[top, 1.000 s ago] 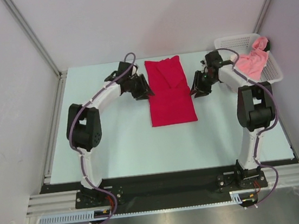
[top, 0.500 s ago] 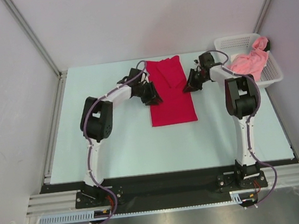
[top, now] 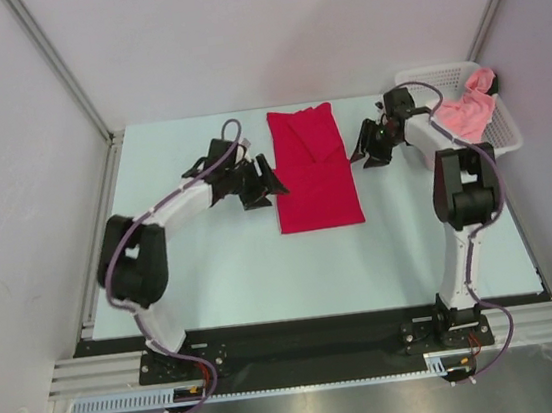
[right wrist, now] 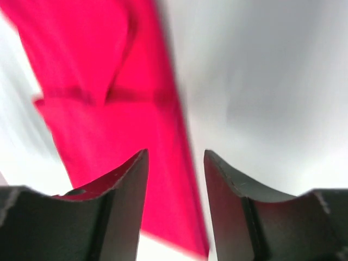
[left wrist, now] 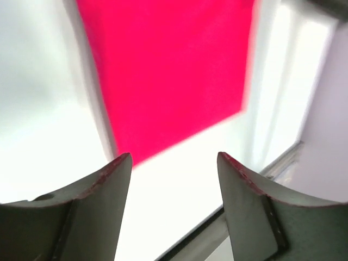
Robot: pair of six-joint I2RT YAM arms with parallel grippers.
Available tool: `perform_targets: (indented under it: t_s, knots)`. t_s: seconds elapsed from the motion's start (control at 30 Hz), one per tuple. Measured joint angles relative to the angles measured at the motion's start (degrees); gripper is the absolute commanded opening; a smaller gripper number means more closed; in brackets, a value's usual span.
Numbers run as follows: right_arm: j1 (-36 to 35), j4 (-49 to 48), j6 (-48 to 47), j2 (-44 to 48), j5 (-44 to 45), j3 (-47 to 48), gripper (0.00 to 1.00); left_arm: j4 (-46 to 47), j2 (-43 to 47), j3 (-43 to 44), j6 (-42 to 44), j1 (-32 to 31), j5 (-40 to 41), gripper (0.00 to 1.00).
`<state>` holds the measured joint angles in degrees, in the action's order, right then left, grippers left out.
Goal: Fold and stack the t-shirts
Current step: Fold the tshirt
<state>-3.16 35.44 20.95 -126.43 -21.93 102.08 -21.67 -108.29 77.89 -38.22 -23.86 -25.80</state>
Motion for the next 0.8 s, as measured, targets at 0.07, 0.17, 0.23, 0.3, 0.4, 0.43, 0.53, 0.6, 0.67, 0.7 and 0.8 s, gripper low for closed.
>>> perform_targets:
  t_s: [0.07, 0.17, 0.23, 0.3, 0.4, 0.43, 0.53, 0.6, 0.67, 0.7, 0.8]
  knots:
    - [-0.9, -1.0, 0.9, 7.5, 0.0, -8.4, 0.54, 4.0, 6.7, -7.1, -3.8, 0.0, -0.1, 0.71]
    - [-2.1, -6.6, 5.8, 22.8, -1.9, -25.5, 0.55, 12.1, 14.1, -18.3, -11.5, -0.2, -0.3, 0.7]
    - [-2.1, -12.6, 10.8, 32.7, -3.6, -37.1, 0.56, 17.8, 16.2, -25.6, -17.9, -0.5, 0.2, 0.68]
    - [-1.8, -19.8, 16.7, 40.5, -4.8, -48.1, 0.57, 22.2, 16.9, -32.2, -23.5, -1.1, 1.2, 0.67]
    - [-1.5, -30.9, 26.7, 47.6, -5.2, -63.1, 0.57, 24.6, 17.0, -37.7, -30.2, -2.8, 3.9, 0.66]
    - [-1.4, -33.0, 29.4, 48.5, -5.0, -67.1, 0.57, 25.2, 16.9, -37.9, -31.8, -3.4, 4.7, 0.66]
    - [-1.1, -36.9, 35.3, 48.9, -4.4, -73.9, 0.57, 29.7, 16.4, -37.8, -36.0, -5.0, 6.8, 0.66]
    - [-1.1, -38.9, 37.6, 48.9, -4.0, -75.4, 0.57, 32.4, 15.6, -37.8, -38.9, -6.0, 8.4, 0.65]
    - [-0.9, -41.6, 39.1, 48.7, -3.5, -75.6, 0.58, 34.1, 14.2, -37.9, -41.3, -6.6, 9.7, 0.62]
    - [-0.9, -42.7, 39.5, 48.5, -3.2, -75.6, 0.58, 34.8, 13.4, -38.1, -42.7, -6.8, 10.3, 0.61]
    - [-1.0, -45.7, 40.6, 47.0, -2.1, -75.5, 0.57, 34.7, 12.0, -39.0, -45.9, -7.2, 13.0, 0.58]
